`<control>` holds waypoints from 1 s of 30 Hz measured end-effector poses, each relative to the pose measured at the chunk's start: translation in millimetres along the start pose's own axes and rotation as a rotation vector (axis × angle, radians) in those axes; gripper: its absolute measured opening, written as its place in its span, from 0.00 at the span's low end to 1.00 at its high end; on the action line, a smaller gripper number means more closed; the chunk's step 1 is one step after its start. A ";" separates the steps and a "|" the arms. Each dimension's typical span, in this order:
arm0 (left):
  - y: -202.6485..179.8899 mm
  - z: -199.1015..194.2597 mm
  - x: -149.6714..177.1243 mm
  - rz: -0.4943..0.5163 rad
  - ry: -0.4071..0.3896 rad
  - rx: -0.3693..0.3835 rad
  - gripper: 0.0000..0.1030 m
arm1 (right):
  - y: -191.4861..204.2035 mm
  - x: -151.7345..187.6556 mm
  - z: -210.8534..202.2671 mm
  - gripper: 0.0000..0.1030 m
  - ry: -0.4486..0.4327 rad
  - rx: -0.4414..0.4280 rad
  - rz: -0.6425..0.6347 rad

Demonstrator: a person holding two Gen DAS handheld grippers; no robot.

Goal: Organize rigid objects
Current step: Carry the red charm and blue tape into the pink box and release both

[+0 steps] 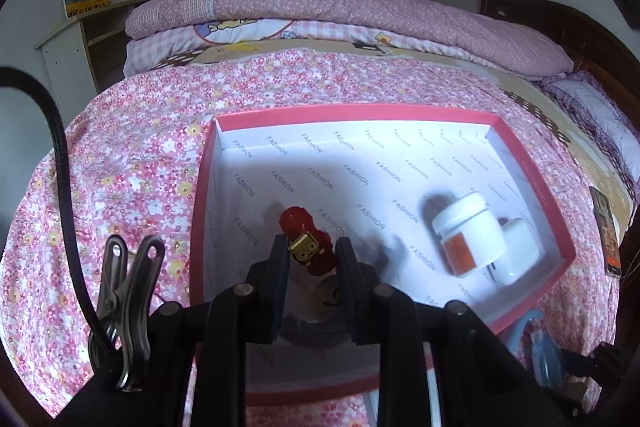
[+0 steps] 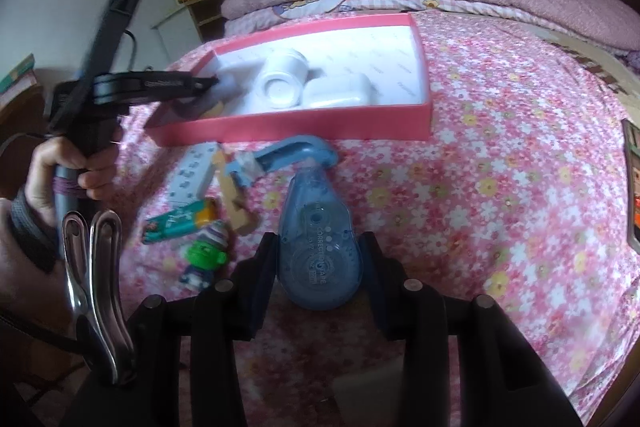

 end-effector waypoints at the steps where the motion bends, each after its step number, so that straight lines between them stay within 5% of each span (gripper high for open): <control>1: 0.5 1.6 -0.3 -0.001 0.002 -0.001 0.24 | 1.8 -2.0 -0.9 0.41 -0.003 -0.007 -0.005; 17: -2.0 12.4 0.2 0.004 -0.002 -0.023 0.25 | -12.5 -71.5 -8.5 0.41 -0.102 0.017 -0.013; 23: -9.3 12.1 -1.2 -0.002 0.007 -0.008 0.43 | -23.1 -96.2 4.3 0.41 -0.110 0.029 -0.006; 30: -16.0 12.1 0.0 0.027 -0.008 -0.044 0.48 | -35.3 -116.5 20.3 0.41 -0.100 0.039 0.015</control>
Point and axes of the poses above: each gripper's, at about its wrist camera, not at the fingertips, and z roughly the way its jaws point, y to its left, x to its underside, the point moved 8 cm from there along z, roughly the way its jaws point, and after that the axes turned 10 degrees about -x, right-handed, at the moved point
